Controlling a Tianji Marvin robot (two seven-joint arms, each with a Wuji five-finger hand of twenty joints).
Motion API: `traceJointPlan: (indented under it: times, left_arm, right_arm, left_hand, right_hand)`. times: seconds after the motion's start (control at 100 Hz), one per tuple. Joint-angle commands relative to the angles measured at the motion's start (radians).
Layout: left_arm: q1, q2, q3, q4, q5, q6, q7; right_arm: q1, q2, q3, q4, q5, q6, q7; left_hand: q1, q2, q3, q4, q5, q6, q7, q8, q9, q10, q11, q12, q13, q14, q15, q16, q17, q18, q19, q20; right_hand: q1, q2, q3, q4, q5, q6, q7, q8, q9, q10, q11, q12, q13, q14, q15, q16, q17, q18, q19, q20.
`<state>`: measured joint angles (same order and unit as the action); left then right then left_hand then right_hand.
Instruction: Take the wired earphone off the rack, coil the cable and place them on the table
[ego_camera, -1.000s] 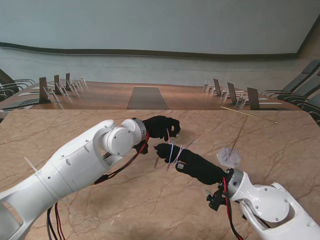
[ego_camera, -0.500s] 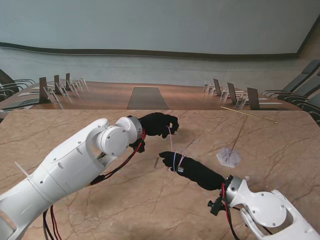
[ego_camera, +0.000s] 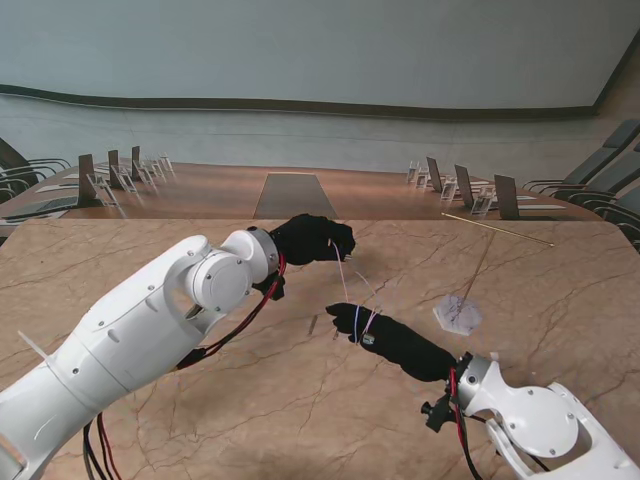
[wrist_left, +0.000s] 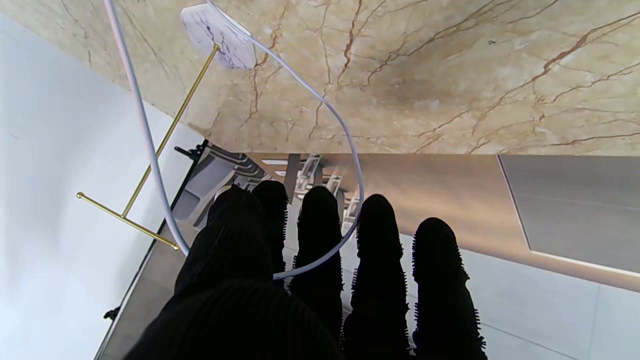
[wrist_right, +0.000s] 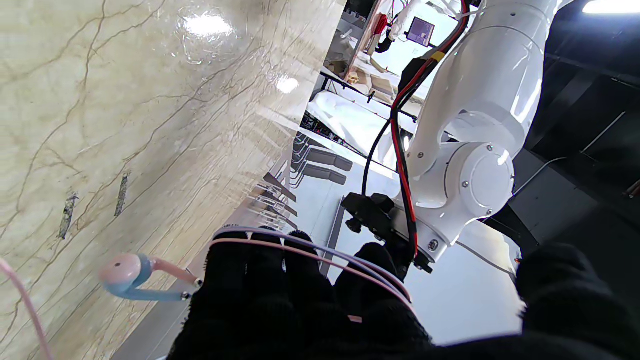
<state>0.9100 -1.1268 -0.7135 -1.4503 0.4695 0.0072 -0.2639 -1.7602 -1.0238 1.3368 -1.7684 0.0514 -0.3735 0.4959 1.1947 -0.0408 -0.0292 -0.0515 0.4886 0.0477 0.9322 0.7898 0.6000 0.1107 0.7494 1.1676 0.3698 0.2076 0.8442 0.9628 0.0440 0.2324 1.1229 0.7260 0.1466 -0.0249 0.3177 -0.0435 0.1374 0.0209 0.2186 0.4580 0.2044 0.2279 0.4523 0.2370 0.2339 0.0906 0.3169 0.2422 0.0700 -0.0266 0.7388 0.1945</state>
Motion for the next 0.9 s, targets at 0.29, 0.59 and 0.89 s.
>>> traceJointPlan:
  times: [0.29,0.59,0.89]
  left_arm:
    - [0.007,-0.001,-0.009,-0.017,0.004,0.019,0.003]
    - [0.004,-0.004,-0.005,-0.011,-0.008,0.024,0.003]
    - [0.008,-0.005,-0.015,-0.011,-0.018,0.002,0.010]
  right_arm:
    - [0.004,-0.002,0.000,0.002,0.002,0.002,0.006]
    - [0.012,-0.003,-0.005,0.010,0.000,0.006,0.002]
    - [0.033,-0.006,-0.018,0.025,-0.007,0.032,0.000]
  left_hand:
    - [0.021,0.002,-0.017,-0.036,0.023,-0.025,-0.033,0.056,-0.361,-0.040,-0.197,-0.289,-0.276,-0.131,-0.298,-0.156,-0.120,-0.099,-0.281,-0.005]
    - [0.030,0.012,-0.016,-0.037,0.002,0.004,-0.024,0.075,-0.412,-0.045,-0.312,-0.456,-0.286,-0.160,-0.491,-0.304,-0.122,-0.110,-0.485,-0.002]
    - [0.030,0.041,-0.021,-0.035,-0.050,0.092,0.068,0.084,-0.132,-0.027,-0.292,-0.513,-0.107,-0.108,-0.422,-0.311,-0.111,-0.064,-0.439,0.045]
  right_hand:
    - [-0.041,0.046,0.015,-0.007,-0.033,-0.053,0.030,-0.009,0.001,0.008,-0.018,-0.002,0.010,0.017,-0.012,0.016,-0.003,0.006,0.015,-0.013]
    - [-0.040,0.045,0.018,-0.007,-0.033,-0.053,0.041,-0.015,-0.001,0.004,-0.019,-0.002,0.007,0.014,-0.013,0.016,-0.005,0.004,0.011,-0.012]
    - [-0.044,0.044,0.018,-0.008,-0.035,-0.054,0.054,-0.022,-0.010,0.002,-0.025,-0.004,-0.004,0.010,-0.020,0.015,-0.014,0.002,0.001,-0.010]
